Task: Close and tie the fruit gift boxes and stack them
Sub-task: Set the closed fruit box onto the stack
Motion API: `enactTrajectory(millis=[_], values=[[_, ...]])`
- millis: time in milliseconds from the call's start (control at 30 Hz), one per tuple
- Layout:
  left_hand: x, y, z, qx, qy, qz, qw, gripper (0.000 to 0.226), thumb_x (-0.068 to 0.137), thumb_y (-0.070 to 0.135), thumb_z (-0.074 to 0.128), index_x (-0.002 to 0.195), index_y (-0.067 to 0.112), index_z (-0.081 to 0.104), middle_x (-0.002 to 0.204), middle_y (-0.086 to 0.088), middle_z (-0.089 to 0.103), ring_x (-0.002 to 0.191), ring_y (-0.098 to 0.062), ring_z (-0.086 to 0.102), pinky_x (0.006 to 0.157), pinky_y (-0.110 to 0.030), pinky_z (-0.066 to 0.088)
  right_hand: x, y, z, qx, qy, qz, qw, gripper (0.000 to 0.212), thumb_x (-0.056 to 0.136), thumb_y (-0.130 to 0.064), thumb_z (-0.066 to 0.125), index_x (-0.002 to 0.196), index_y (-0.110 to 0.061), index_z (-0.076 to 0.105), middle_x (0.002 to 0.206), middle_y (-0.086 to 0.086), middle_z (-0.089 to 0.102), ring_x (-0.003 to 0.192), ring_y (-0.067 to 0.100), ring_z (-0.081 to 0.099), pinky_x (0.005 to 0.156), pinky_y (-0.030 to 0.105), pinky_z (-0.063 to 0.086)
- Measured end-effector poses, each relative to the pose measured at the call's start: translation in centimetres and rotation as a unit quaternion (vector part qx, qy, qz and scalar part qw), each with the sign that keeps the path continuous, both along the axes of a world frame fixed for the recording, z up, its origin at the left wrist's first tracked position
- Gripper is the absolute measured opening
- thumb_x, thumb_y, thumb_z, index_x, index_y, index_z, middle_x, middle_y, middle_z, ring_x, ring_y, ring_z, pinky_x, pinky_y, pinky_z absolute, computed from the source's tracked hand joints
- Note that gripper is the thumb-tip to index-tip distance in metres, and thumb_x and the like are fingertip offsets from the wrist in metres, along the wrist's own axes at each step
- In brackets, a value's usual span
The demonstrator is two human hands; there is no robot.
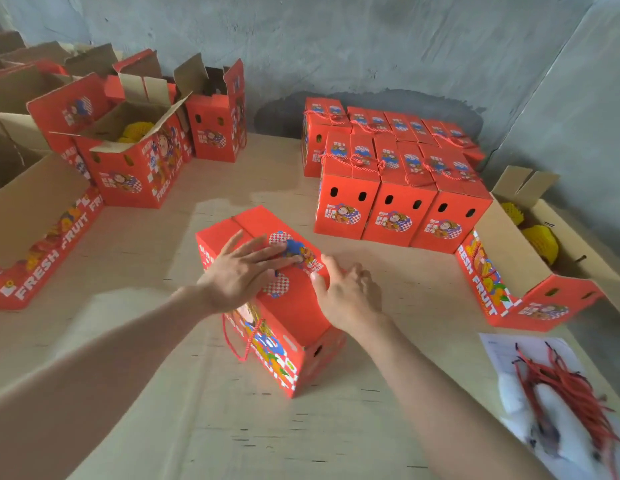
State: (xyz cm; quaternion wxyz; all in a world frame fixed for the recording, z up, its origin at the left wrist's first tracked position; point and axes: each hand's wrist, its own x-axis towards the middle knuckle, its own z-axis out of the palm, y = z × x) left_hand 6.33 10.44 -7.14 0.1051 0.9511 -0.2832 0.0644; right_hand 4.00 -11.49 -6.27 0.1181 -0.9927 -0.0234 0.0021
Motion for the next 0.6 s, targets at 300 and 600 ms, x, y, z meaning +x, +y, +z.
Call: enactTrajectory(millis=[300, 600], values=[[2.4, -0.3, -1.0, -0.175, 0.151, 0.385, 0.894, 0.073, 0.093, 0.062, 0.033, 0.15, 0.019, 0.017, 0.157, -0.013, 0.016, 0.141, -0.033, 0.021, 0.111, -0.053, 0.016, -4.6, 3.6, -0.3, 0.082, -0.034, -0.011, 0.996, 0.055, 0.098, -0.049, 0.032, 0.137, -0.01, 0.028, 0.108, 0.013, 0.062, 0.098, 0.034, 0.061, 0.074, 0.036, 0.043], [-6.0, -2.2, -4.0, -0.646, 0.41, 0.472, 0.439, 0.043, 0.095, 0.052, 0.035, 0.096, 0.014, 0.055, 0.1, -0.01, 0.057, 0.091, -0.029, 0.054, 0.097, -0.038, 0.035, -1.9, 2.5, -0.7, 0.62, 0.315, -0.257, 0.671, 0.066, 0.091, -0.069, 0.036, 0.136, -0.023, 0.05, 0.142, 0.009, 0.049, 0.129, 0.026, 0.048, 0.109, 0.046, 0.035]])
